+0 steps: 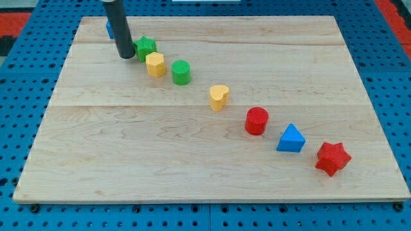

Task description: Move the green blocks to the top of the heart

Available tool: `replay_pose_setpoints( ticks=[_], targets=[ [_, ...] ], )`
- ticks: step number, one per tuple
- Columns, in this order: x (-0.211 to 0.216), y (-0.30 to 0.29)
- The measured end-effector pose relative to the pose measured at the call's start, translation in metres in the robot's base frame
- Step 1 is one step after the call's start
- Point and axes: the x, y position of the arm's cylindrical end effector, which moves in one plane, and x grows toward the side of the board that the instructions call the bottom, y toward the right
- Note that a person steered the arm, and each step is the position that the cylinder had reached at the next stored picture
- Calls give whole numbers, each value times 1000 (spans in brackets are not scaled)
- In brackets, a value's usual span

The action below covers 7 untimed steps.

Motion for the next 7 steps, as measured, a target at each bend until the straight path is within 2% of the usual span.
replay_pose_setpoints(
  ticks=[3,4,5,6,7],
  targets=[
    [-44,3],
    [-3,71],
    [32,115],
    [5,87],
    [26,74]
  ],
)
